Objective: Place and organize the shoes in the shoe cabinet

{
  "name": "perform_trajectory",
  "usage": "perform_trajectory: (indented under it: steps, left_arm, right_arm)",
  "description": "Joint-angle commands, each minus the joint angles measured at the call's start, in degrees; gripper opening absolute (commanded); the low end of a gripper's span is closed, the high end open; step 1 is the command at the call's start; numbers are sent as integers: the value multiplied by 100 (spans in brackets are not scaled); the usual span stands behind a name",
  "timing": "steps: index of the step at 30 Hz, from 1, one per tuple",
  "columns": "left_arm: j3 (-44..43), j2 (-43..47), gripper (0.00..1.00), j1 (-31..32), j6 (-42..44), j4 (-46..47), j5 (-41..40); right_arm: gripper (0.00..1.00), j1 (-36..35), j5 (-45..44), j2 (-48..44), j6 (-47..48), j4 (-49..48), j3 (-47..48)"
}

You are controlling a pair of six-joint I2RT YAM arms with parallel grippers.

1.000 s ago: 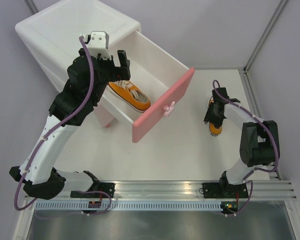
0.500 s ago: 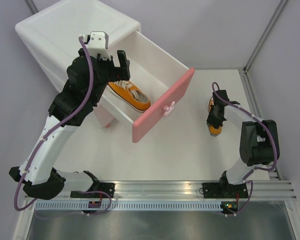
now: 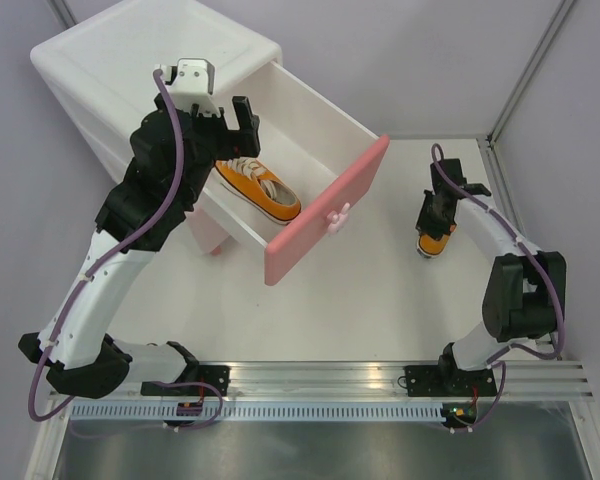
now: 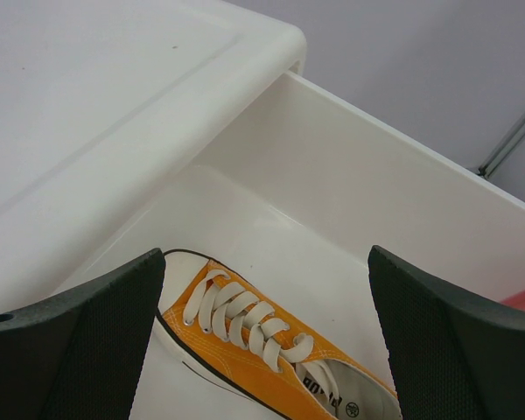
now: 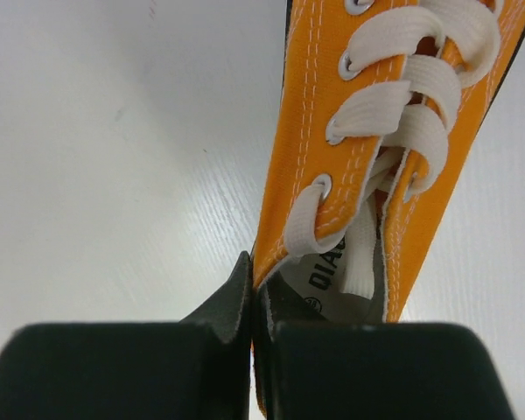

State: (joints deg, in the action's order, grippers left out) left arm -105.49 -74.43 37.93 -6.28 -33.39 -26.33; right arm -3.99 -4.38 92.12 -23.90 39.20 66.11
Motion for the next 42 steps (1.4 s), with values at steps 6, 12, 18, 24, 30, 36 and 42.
perform_trajectory:
  steps: [6,12,18,24,30,36,42]
  left_arm:
    - [-209,69,100,-40,163,280,66]
    - [-191,157,100,-40,215,298,49]
    - [-94,280,100,-40,207,289,-30]
    - [20,394,100,-40,154,289,-101]
    - [160,500,100,-40,101,280,-127]
    - [284,570,100,-40,119,271,-171]
    - [328,570,100,-40,119,245,-197]
  right_arm:
    - [1,74,-423,-467,701,465,2141]
    - [1,82,-318,-11,1264,685,4153]
    - [1,65,-151,333,1686,615,5877]
    - [1,4,1140,219,1591,-349,6230]
    - [1,-488,1615,114,2021,-790,6248]
    - [1,-1207,1923,183,2276,-1274,6449]
    - [1,-1876,2292,438,2337,-1406,6977]
